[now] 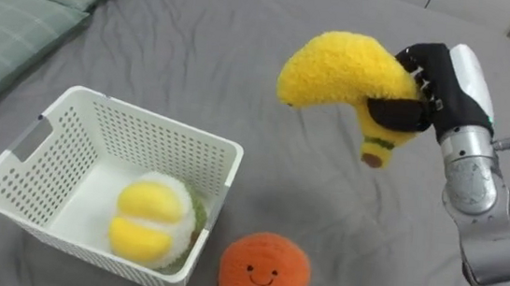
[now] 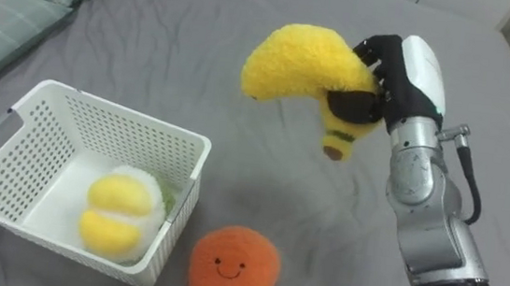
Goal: Collect toys from the bed
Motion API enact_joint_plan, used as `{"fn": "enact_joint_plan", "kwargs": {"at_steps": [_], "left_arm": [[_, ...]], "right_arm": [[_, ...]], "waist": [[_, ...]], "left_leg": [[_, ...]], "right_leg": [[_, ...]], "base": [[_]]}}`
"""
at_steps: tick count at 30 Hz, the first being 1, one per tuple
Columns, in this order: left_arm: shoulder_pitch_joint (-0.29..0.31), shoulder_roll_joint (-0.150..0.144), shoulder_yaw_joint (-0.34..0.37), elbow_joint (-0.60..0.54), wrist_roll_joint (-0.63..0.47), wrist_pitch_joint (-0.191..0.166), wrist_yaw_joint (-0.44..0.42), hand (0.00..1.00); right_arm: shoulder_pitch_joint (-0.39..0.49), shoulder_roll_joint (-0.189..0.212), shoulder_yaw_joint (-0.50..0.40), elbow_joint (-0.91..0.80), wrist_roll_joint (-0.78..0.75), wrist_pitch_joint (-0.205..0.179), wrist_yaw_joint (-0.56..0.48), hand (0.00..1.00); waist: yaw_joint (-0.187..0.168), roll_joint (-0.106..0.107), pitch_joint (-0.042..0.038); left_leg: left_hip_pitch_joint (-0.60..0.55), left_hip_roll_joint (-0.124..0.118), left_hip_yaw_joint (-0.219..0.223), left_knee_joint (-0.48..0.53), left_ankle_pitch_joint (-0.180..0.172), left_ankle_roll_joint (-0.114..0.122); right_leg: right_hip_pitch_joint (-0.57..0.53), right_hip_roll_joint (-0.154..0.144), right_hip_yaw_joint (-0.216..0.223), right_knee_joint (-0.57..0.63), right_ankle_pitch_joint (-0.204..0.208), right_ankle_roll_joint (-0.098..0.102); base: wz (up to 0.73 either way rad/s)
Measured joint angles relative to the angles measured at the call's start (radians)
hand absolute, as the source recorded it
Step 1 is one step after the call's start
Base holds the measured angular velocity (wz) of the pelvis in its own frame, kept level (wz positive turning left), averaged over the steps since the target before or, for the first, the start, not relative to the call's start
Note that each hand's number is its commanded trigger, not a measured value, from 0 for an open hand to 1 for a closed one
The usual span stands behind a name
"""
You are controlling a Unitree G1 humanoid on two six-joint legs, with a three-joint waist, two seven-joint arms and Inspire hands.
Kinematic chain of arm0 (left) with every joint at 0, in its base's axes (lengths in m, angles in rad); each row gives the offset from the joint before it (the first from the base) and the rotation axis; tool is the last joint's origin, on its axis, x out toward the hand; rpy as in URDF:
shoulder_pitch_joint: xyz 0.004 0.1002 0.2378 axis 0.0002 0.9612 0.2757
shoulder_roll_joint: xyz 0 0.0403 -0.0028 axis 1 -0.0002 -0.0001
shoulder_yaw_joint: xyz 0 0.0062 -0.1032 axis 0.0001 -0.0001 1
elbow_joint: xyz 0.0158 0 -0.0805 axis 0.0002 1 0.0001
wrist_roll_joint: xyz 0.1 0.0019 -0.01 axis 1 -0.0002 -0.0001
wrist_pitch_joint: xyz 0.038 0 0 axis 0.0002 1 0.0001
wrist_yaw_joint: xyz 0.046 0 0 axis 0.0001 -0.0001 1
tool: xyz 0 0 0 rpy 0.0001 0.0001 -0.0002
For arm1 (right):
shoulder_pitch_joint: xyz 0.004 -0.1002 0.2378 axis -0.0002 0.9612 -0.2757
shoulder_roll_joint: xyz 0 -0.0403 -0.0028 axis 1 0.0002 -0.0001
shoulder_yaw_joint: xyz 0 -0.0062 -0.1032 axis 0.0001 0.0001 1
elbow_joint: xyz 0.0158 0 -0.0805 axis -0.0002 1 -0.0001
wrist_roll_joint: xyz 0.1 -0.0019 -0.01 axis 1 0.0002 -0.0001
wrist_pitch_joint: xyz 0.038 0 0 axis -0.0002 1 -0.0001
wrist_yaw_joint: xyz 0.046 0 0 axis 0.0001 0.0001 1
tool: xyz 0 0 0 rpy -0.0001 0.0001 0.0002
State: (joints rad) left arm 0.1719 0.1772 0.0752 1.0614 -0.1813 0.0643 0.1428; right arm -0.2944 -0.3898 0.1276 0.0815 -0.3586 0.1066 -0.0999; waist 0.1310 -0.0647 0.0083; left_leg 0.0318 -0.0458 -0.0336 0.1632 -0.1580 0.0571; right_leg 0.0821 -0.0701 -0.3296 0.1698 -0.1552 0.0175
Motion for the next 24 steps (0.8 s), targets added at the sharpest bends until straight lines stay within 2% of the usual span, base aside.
{"fn": "enact_joint_plan", "kwargs": {"at_steps": [4, 7, 11, 17, 19, 24], "left_arm": [[0.013, 0.000, 0.001, 0.000, 0.041, 0.000, -0.002, 0.00], [0.023, 0.000, 0.001, 0.019, 0.045, 0.000, -0.002, 0.00], [0.038, -0.004, 0.001, 0.020, 0.045, 0.008, -0.005, 0.00], [0.034, -0.006, 0.000, 0.019, 0.067, 0.022, -0.005, 0.00], [0.033, -0.006, 0.000, 0.016, 0.066, 0.023, -0.005, 0.00], [0.021, -0.007, 0.001, -0.013, 0.130, 0.040, -0.005, 0.00]], "right_arm": [[0.001, 0.001, 0.006, -0.058, 0.000, 0.001, 0.038, 1.00], [0.001, 0.028, 0.011, -0.082, -0.013, 0.001, 0.057, 1.00], [0.000, 0.053, 0.064, -0.113, -0.016, 0.027, 0.065, 1.00], [-0.009, 0.114, 0.119, -0.126, -0.019, 0.039, 0.085, 1.00], [-0.013, 0.132, 0.149, -0.128, -0.024, 0.039, 0.101, 1.00], [-0.044, 0.151, 0.215, -0.128, -0.029, 0.067, 0.151, 1.00]], "waist": [[0.016, 0.000, 0.0005], [0.025, 0.000, 0.0005], [0.062, 0.000, 0.0002], [0.125, -0.002, -0.0007], [0.127, -0.002, -0.0004], [0.183, -0.014, 0.0049]], "left_leg": [[0.000, -0.001, -0.004, 0.003, -0.003, 0.001], [-0.002, -0.003, -0.018, 0.007, -0.003, 0.001], [-0.005, -0.004, -0.026, 0.007, -0.003, 0.000], [-0.021, -0.013, -0.060, 0.022, -0.002, 0.000], [-0.026, -0.018, -0.078, 0.028, -0.002, 0.001], [-0.046, -0.025, -0.100, 0.040, -0.002, 0.000]], "right_leg": [[0.004, 0.001, 0.004, 0.000, 0.000, 0.000], [0.008, 0.001, -0.003, 0.000, 0.000, 0.000], [0.011, -0.002, -0.026, 0.000, 0.000, 0.000], [0.016, -0.008, -0.062, -0.003, -0.002, 0.003], [0.020, -0.011, -0.081, -0.003, -0.003, 0.005], [0.014, -0.014, -0.091, -0.003, -0.004, 0.006]], "base": [[0.01], [0.08], [0.09], [0.18], [0.21], [0.13]]}}
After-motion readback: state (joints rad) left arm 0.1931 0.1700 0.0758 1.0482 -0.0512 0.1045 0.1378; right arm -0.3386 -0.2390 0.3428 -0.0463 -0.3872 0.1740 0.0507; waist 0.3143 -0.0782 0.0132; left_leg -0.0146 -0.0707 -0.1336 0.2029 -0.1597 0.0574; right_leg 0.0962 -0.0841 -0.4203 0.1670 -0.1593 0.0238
